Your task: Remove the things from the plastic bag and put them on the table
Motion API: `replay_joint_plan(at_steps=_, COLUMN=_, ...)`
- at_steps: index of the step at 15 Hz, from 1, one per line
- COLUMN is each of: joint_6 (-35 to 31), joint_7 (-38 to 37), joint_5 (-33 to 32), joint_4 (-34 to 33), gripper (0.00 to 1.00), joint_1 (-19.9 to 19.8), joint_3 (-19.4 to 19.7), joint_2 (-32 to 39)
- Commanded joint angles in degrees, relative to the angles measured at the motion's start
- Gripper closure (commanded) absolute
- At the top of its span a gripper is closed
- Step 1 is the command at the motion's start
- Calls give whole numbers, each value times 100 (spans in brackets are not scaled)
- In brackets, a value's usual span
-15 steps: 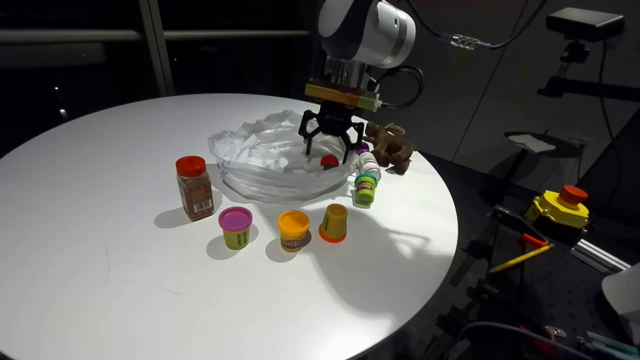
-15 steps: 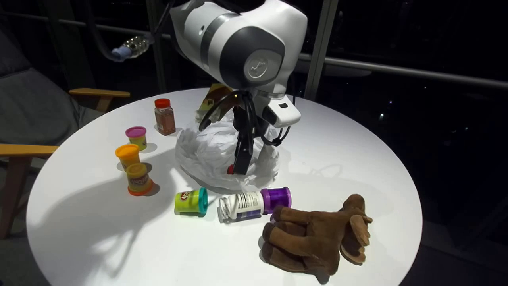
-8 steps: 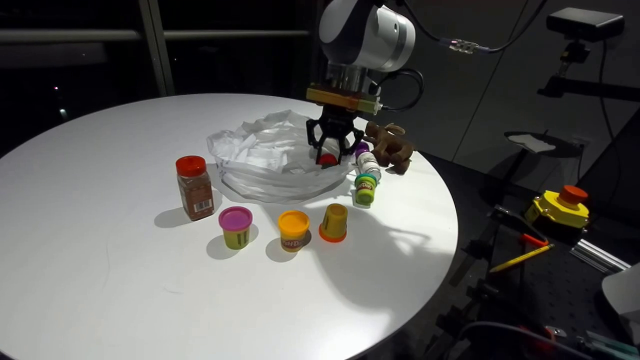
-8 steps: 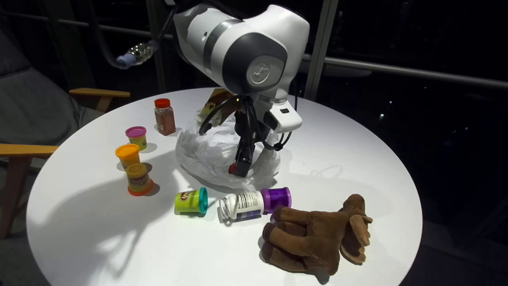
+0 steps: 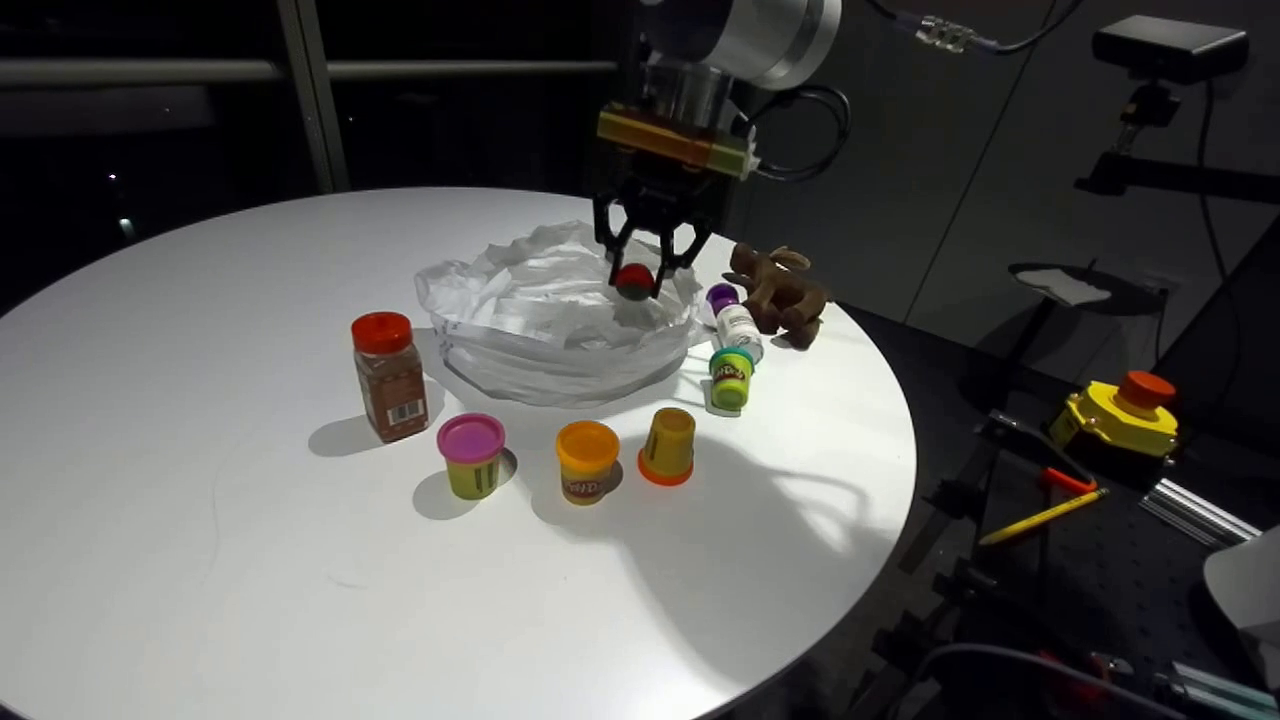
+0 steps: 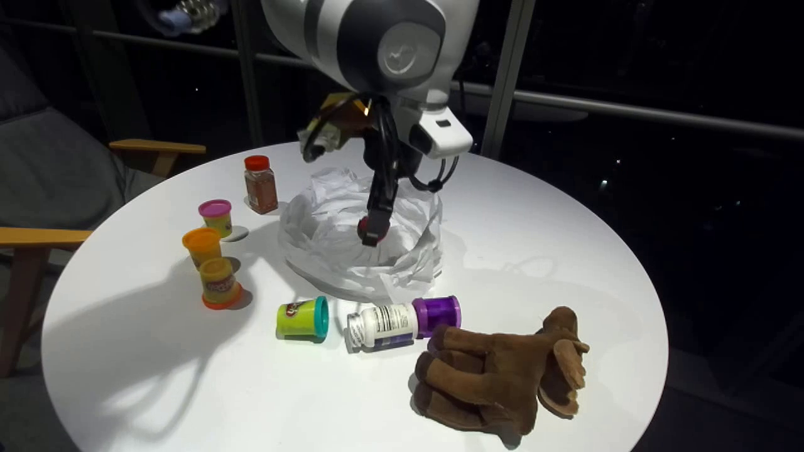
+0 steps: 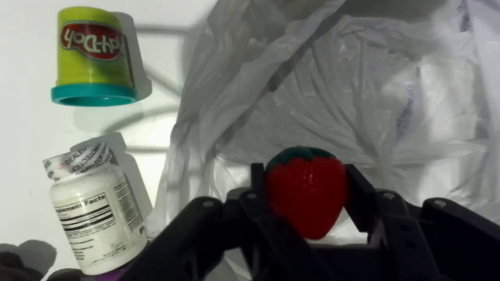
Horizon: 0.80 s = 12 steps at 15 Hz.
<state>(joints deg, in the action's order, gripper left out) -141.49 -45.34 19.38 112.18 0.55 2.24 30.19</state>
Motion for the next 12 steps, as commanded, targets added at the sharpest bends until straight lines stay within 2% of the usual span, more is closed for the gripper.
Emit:
replay_joint_plan(at_steps=1, joint_6=-180, joint_7=211, joint_5=94, joint_4=908, gripper=80, joint_1=213, joint_3=-209, joint_2=-1230)
replay_joint_plan(at_steps=5, joint_6=-122, joint_7=172, joint_5=-18, joint_4=1967, gripper=80, joint_1=532, joint_3=-425, joint_2=-2319)
replay_joint_plan(at_steps=7, joint_6=-128, joint_7=181, joint_5=3, joint_4=2474, gripper=80, joint_1=647, joint_3=-574, joint_2=-2639)
replay_joint_plan(at_steps=12, joint_6=-229, joint_7=54, joint_5=-498, joint_4=3291, gripper=80, joint_1=836, joint_3=-822, joint_2=-2786)
